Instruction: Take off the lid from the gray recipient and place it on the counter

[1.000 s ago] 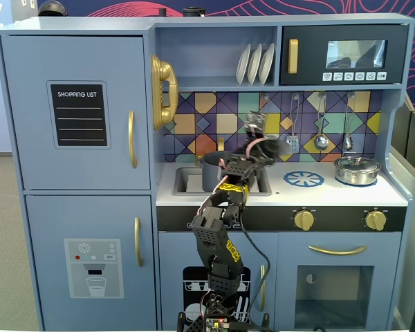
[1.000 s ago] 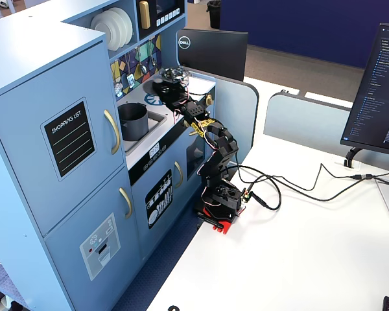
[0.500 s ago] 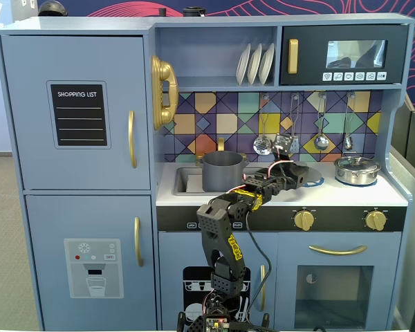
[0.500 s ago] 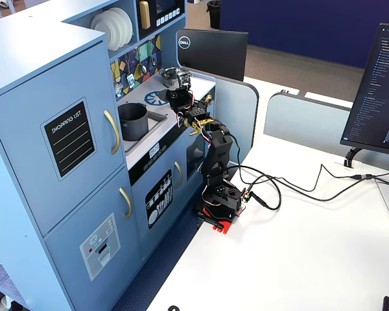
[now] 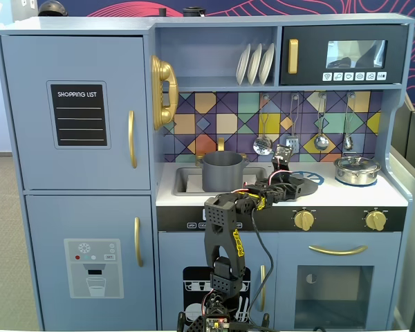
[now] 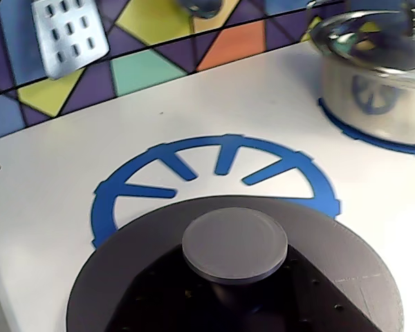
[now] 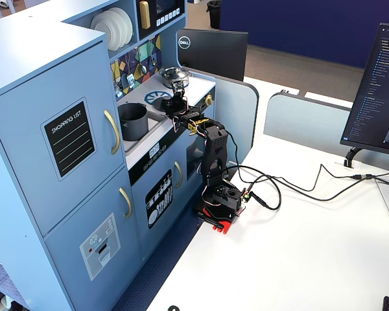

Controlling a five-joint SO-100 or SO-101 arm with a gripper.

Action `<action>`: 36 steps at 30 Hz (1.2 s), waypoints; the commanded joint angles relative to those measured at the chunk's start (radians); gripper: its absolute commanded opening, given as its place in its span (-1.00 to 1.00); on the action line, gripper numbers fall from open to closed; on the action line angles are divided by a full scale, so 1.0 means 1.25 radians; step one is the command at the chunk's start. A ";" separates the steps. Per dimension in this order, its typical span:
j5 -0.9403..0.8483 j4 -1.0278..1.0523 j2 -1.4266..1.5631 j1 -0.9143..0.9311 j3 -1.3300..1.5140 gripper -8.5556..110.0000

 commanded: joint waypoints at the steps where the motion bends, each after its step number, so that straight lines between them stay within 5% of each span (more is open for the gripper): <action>1: -0.016 -0.043 0.007 -0.004 -0.022 -0.86; 4: -0.025 -0.045 0.012 0.000 -0.004 -0.85; 13: -0.012 -0.044 0.036 0.029 0.021 -0.40; 26: 0.012 -0.031 0.145 0.037 0.007 -0.42; 30: 0.043 0.102 0.290 0.015 -0.002 -0.53; 36: 0.098 0.576 0.661 -0.066 0.099 -0.86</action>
